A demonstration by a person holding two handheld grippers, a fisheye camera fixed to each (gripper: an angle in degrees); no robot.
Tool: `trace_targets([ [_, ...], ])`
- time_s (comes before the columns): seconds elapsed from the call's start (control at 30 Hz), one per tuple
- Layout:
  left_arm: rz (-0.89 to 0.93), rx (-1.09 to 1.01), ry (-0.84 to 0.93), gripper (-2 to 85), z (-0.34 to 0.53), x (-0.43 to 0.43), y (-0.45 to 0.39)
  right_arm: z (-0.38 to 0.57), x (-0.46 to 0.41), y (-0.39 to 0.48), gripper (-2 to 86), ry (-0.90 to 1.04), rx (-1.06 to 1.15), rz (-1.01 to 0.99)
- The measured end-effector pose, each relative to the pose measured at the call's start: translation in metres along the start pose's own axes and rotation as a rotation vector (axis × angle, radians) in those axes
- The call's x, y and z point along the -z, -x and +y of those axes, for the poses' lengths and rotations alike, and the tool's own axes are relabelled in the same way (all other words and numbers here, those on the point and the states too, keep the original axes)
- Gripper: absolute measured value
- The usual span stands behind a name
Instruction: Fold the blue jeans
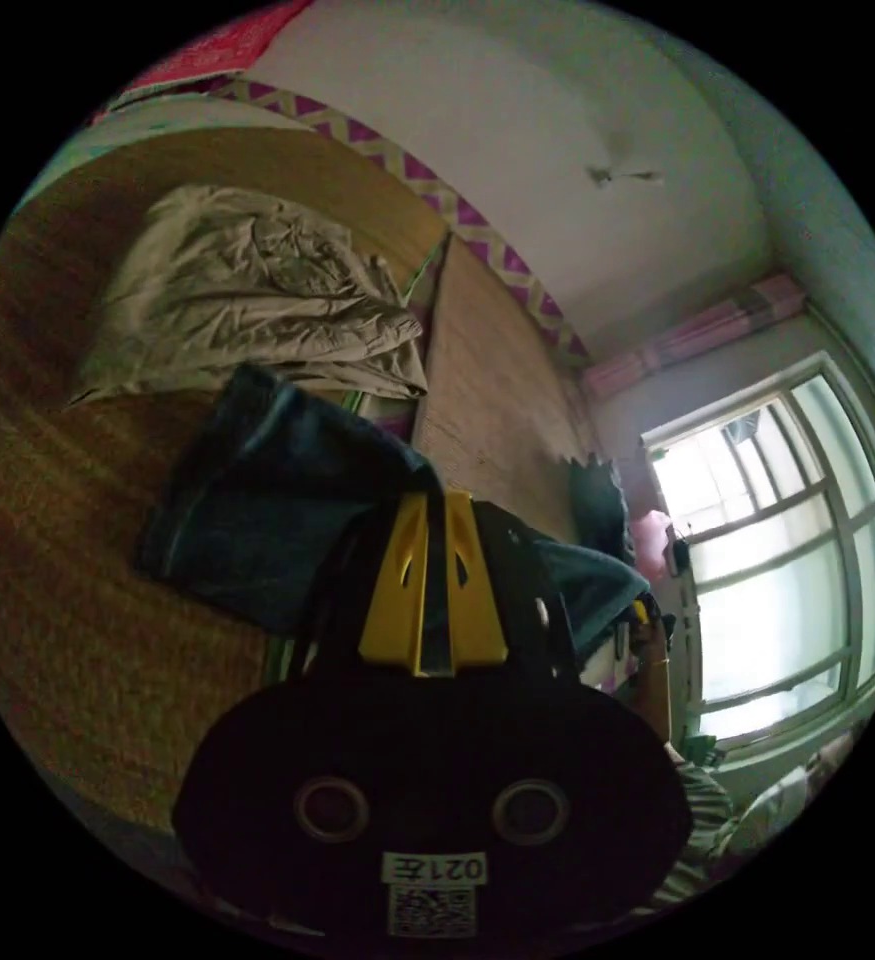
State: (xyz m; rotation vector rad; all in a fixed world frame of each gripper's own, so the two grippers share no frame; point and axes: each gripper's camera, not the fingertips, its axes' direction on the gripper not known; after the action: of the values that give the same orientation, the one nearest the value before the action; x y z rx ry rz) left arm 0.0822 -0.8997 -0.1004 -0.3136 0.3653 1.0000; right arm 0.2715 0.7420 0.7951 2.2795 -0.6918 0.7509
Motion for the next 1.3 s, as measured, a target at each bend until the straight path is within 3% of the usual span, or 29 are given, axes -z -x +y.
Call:
trace_targets([
  [0.13,0.009,0.091,0.064,5.0,-0.032,-0.066,0.031,-0.021,-0.058,-0.023,7.7,0.025,-0.08,0.092],
  [0.23,0.132,0.066,-0.004,5.2,-0.02,-0.068,0.041,-0.004,-0.063,-0.007,7.3,-0.014,-0.017,0.064],
  [0.33,0.059,-0.066,-0.027,5.5,0.004,-0.061,0.02,0.033,-0.08,0.044,6.4,0.067,0.218,0.11],
  [0.5,-0.177,-0.32,-0.01,7.6,0.046,-0.089,-0.031,0.155,-0.191,0.15,3.5,0.432,0.722,0.18],
  [0.63,-0.219,-0.304,0.024,9.3,0.059,-0.112,-0.019,0.237,-0.253,0.174,0.3,0.625,0.932,0.323],
  [0.7,-0.222,-0.278,0.041,9.9,0.07,-0.119,-0.007,0.271,-0.253,0.181,-0.2,0.551,1.006,0.4],
  [0.83,-0.245,-0.235,-0.027,10.4,0.088,-0.112,0.001,0.295,-0.25,0.186,-0.5,0.531,1.016,0.415],
  [0.97,-0.19,-0.044,-0.196,12.7,0.106,-0.092,0.023,0.307,-0.253,0.187,-0.6,0.473,1.0,0.404],
  [1.07,-0.075,0.124,-0.203,15.7,0.112,-0.104,0.043,0.309,-0.257,0.189,-0.6,0.462,0.976,0.397],
  [1.3,-0.107,0.261,-0.274,12.7,0.119,-0.139,0.042,0.31,-0.258,0.19,-0.6,0.453,0.929,0.382],
])
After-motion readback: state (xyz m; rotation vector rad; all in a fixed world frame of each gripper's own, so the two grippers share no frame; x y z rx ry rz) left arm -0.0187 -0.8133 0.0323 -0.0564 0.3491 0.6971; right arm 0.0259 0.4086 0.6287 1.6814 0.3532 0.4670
